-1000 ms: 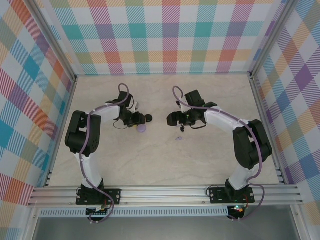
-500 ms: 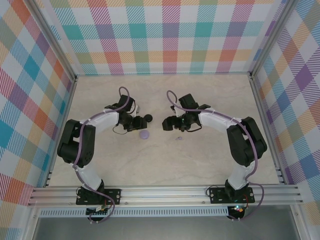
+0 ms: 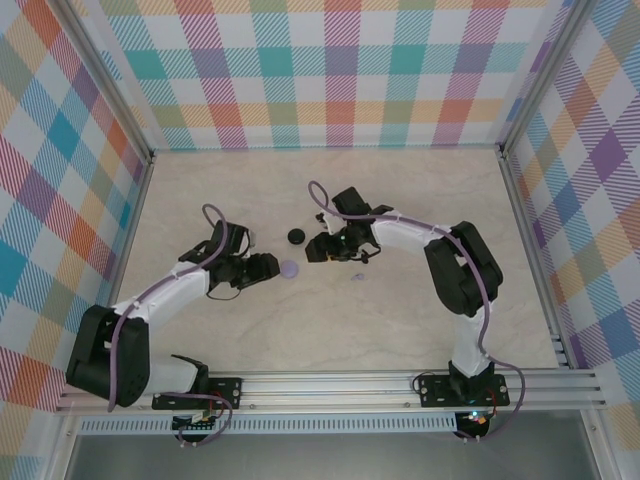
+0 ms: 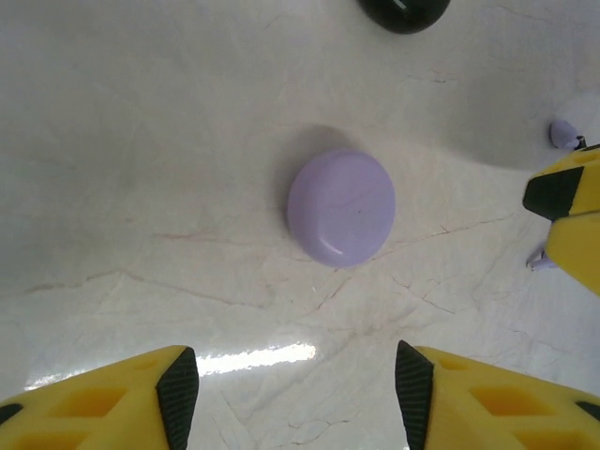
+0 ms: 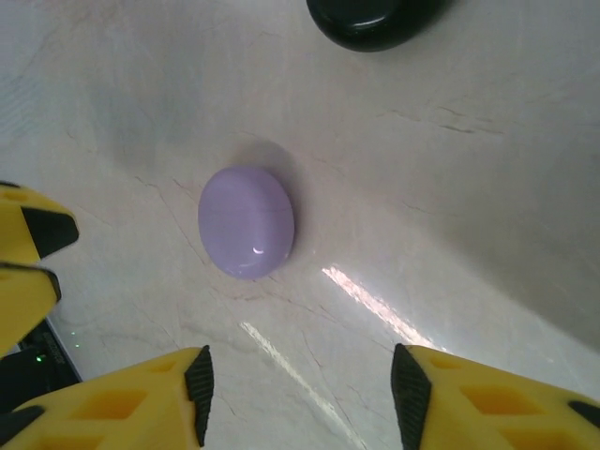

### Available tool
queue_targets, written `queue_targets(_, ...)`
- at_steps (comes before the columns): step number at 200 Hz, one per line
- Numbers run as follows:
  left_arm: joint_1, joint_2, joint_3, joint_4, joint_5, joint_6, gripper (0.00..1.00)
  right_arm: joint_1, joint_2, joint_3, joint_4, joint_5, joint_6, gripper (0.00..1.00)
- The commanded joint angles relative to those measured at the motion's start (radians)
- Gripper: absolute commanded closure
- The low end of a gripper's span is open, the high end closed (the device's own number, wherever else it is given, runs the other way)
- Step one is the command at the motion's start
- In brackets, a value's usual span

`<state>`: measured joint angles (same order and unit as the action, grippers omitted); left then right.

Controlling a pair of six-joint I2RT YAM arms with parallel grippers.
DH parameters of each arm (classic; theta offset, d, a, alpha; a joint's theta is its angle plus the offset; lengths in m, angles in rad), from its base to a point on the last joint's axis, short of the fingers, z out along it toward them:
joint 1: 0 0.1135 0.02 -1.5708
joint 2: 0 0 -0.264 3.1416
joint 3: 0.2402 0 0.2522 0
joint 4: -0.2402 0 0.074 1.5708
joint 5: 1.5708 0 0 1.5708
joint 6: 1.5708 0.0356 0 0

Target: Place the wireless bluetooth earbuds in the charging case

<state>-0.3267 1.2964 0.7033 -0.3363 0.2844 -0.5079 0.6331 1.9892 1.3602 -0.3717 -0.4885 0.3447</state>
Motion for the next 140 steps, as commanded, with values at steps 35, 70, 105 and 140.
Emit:
queue_targets(35,-0.001,-0.033,-0.17,0.343,0.029,-0.259,0.4,0.031,0.123,0.135,-0.016,-0.078,0.055,0.58)
queue_targets(70,-0.002,0.025,-0.209,0.462,0.046,-0.309,0.42,0.034,0.165,0.179,-0.046,-0.073,0.072,0.61)
queue_targets(105,-0.001,0.104,-0.214,0.542,0.076,-0.341,0.42,0.036,0.197,0.209,-0.068,-0.101,0.072,0.65)
queue_targets(140,-0.001,0.16,-0.209,0.582,0.089,-0.345,0.45,0.04,0.217,0.228,-0.078,-0.116,0.071,0.67)
